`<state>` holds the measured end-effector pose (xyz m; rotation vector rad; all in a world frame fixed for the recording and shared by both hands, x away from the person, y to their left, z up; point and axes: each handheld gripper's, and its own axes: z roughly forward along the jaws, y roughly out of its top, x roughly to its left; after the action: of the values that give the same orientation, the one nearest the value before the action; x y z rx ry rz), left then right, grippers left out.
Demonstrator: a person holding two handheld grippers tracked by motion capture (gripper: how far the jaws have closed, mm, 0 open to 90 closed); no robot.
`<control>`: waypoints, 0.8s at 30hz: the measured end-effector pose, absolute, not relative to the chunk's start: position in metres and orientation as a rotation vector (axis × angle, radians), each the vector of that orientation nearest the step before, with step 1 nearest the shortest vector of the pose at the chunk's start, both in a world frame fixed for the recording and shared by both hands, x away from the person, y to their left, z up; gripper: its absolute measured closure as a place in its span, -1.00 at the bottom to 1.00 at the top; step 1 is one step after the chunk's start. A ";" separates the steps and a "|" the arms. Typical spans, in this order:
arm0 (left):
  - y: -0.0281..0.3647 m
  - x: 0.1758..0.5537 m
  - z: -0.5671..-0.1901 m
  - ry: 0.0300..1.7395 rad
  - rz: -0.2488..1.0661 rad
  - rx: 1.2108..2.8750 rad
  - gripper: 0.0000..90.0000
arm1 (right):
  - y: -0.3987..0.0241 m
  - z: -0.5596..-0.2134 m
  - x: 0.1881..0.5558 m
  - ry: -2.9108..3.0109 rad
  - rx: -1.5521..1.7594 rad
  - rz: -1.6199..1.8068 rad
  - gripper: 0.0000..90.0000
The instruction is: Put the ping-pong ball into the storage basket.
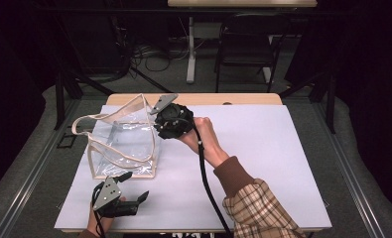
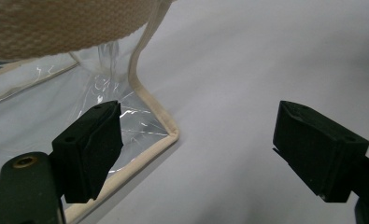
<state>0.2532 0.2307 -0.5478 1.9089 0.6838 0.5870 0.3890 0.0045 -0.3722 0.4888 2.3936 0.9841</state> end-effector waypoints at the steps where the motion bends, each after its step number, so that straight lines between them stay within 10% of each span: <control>1: 0.231 0.253 -0.548 0.684 0.587 1.908 -0.65 | 0.005 -0.372 0.389 2.392 0.489 0.988 0.13; 24: 0.231 0.253 -0.548 0.683 0.587 1.909 -0.65 | 0.023 -0.372 0.389 2.406 0.469 1.001 0.13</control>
<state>0.2533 0.2308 -0.5478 1.9086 0.6832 0.5867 0.3887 0.0231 -0.3725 0.4693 2.4061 1.0013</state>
